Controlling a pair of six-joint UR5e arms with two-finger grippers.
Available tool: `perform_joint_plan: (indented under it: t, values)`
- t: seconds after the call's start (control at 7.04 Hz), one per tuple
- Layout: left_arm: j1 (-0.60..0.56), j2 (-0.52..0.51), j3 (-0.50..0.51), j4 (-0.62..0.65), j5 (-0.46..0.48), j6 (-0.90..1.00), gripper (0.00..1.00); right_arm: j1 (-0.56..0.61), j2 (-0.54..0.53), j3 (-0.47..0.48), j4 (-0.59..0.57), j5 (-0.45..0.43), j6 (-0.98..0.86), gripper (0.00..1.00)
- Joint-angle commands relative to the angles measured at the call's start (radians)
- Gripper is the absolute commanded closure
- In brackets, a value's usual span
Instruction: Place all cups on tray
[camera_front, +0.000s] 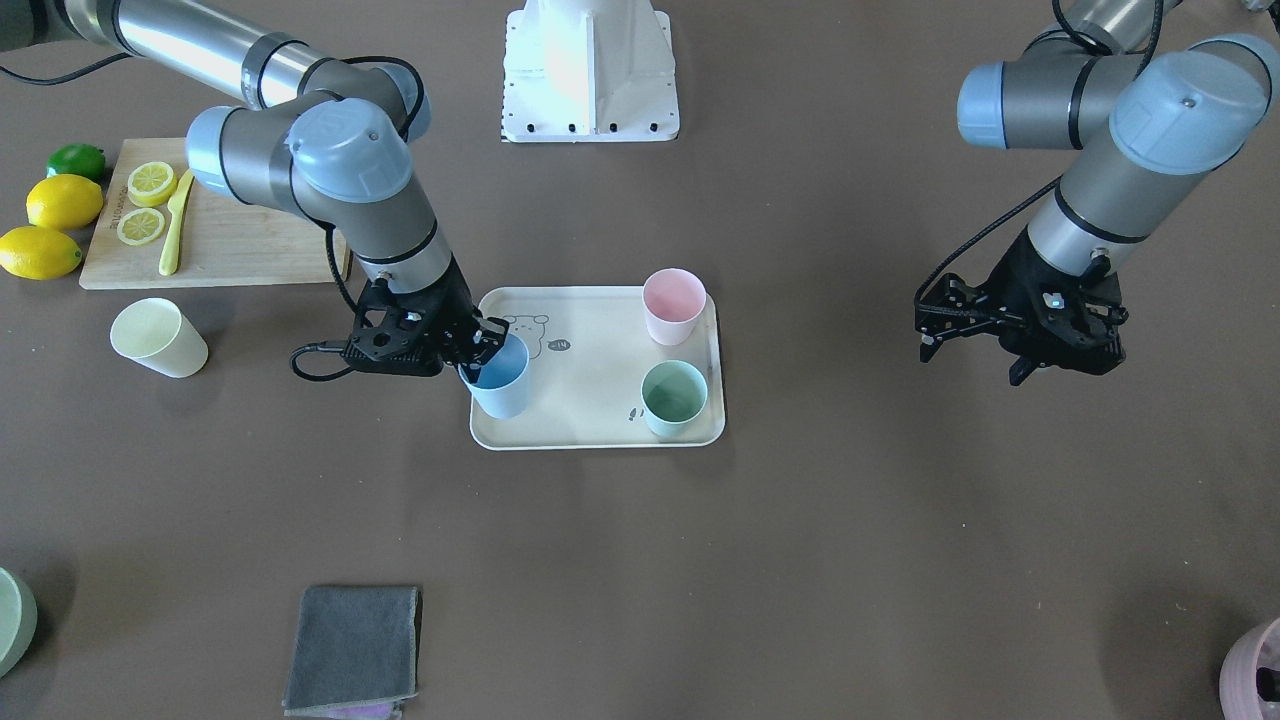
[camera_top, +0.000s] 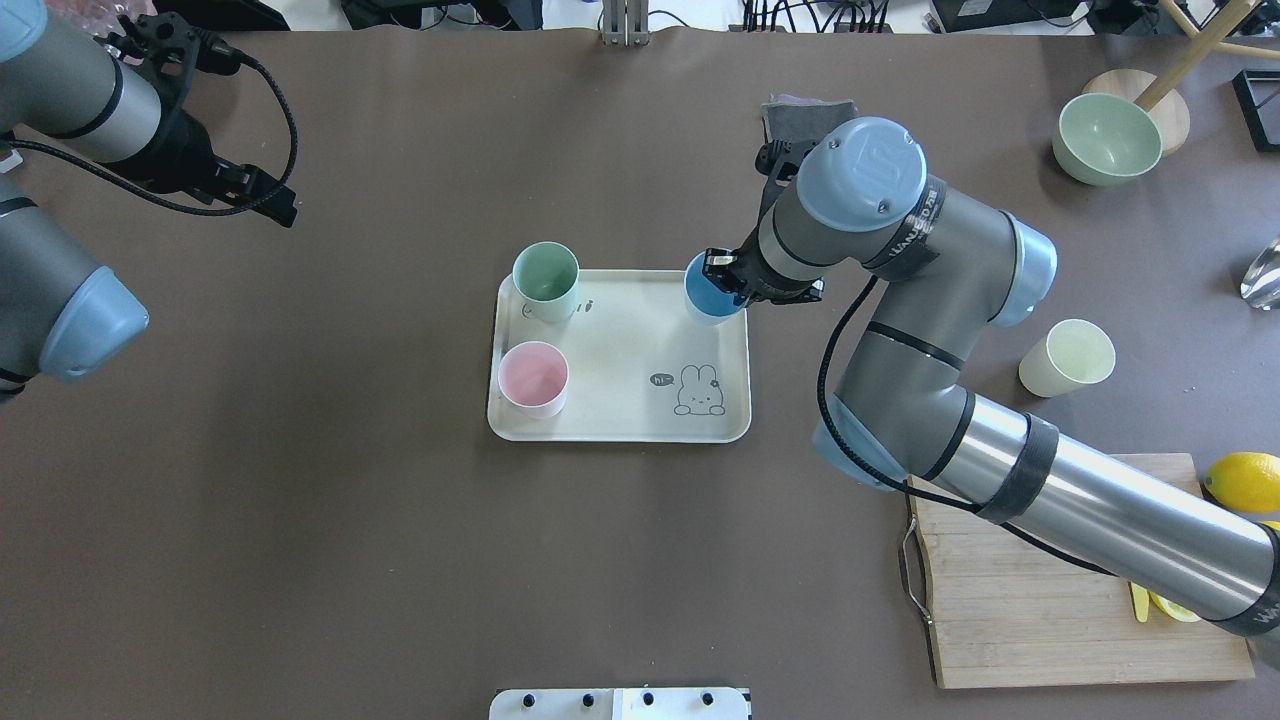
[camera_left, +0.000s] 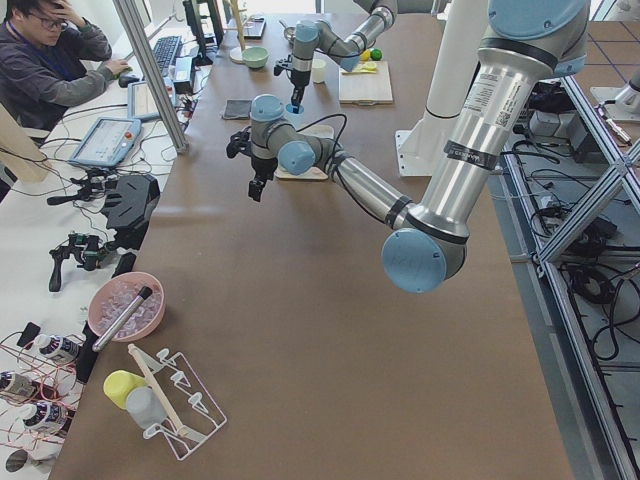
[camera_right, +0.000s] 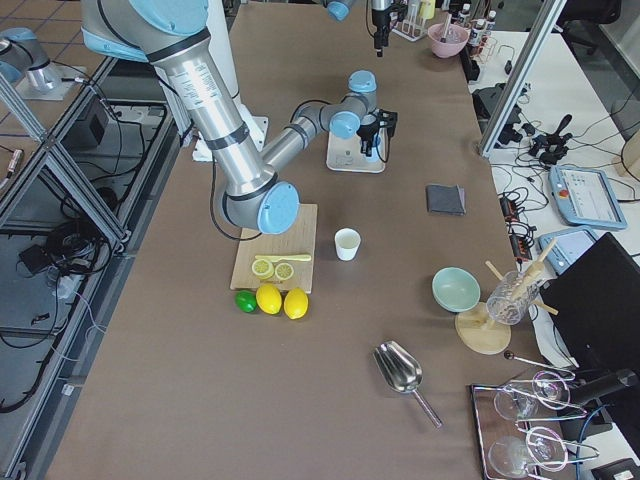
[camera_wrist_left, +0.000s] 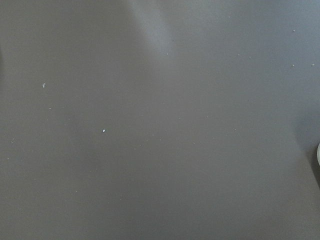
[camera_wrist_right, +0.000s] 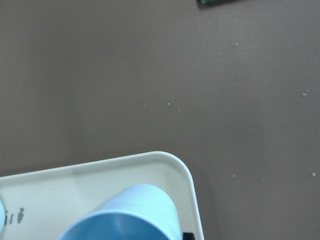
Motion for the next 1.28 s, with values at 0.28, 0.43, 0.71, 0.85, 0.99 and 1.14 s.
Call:
perform_joint_plan:
  t: [0.28, 0.43, 0.71, 0.85, 0.99, 1.14]
  values:
    - [0.003, 0.002, 0.003, -0.005, 0.002, -0.006, 0.02, 0.010, 0.030, -0.008, -0.006, -0.072, -0.009, 0.45]
    - [0.005, 0.002, 0.004, -0.005, 0.002, -0.006, 0.02, 0.010, 0.030, -0.006, -0.004, -0.091, -0.014, 0.01]
    - [0.005, 0.002, 0.004, -0.005, 0.002, -0.006, 0.02, 0.024, 0.027, 0.015, -0.007, -0.088, -0.059, 0.00]
    - [0.005, 0.002, 0.004, -0.005, 0.003, -0.006, 0.02, 0.063, 0.000, 0.046, -0.012, -0.042, -0.110, 0.00]
    - [0.006, 0.002, 0.004, -0.005, 0.005, -0.006, 0.02, 0.118, -0.108, 0.125, -0.007, 0.043, -0.217, 0.00]
    - [0.005, 0.003, 0.004, -0.005, 0.005, -0.006, 0.02, 0.163, -0.255, 0.234, -0.004, 0.085, -0.328, 0.00]
